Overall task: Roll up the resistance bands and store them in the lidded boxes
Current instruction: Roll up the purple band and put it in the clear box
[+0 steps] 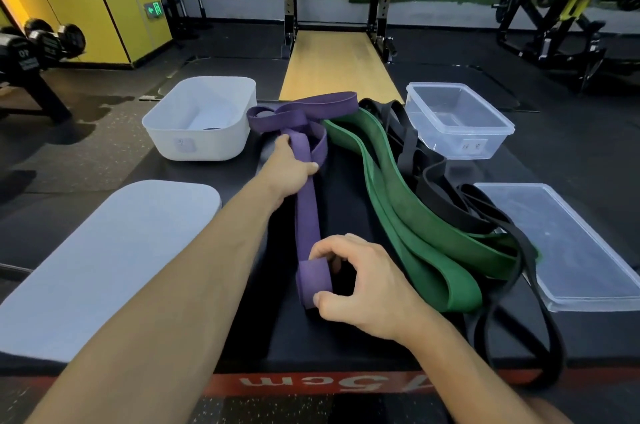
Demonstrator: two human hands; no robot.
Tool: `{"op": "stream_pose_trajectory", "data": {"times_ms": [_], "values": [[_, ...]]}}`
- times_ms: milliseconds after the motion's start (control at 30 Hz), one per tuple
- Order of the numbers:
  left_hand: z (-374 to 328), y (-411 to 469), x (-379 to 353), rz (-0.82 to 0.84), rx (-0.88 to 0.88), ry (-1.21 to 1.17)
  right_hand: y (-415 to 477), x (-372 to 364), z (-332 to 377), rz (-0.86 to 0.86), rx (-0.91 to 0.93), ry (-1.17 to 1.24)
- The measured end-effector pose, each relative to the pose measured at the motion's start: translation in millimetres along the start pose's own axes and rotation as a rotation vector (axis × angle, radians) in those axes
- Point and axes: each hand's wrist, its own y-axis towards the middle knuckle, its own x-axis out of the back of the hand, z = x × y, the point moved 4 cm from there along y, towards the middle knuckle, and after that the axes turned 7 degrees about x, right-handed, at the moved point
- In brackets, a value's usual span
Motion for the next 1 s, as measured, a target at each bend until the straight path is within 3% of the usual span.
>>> {"op": "stream_pose_trajectory", "data": {"times_ms": [67,167,300,367,467,633,933,1000], "values": [[2,-2,0,0.010,-0.109,0.082,0,0,0,-0.007,0.004,0.013],[7,-7,5,0.019,-0.110,-0.107,0,1,-1,-0.017,0.013,0.011],[1,-32,26,-0.256,-0.126,0.294,0,1,0,-0.024,0.037,0.013],[0,-64,35,-0.340,-0.223,0.221,0,1,0,-0.024,0.044,0.015],[25,-118,38,-0.211,-0.183,-0.034,1,0,0,-0.021,0.061,-0.005],[64,-182,26,0.041,-0.060,-0.112,1,-1,1,-0.019,0.102,-0.007],[71,-190,28,0.272,-0.258,-0.020,-1,-1,4,-0.025,0.102,-0.029],[70,-192,25,0.248,-0.313,0.033,1,0,2,-0.043,0.082,-0.006]]}}
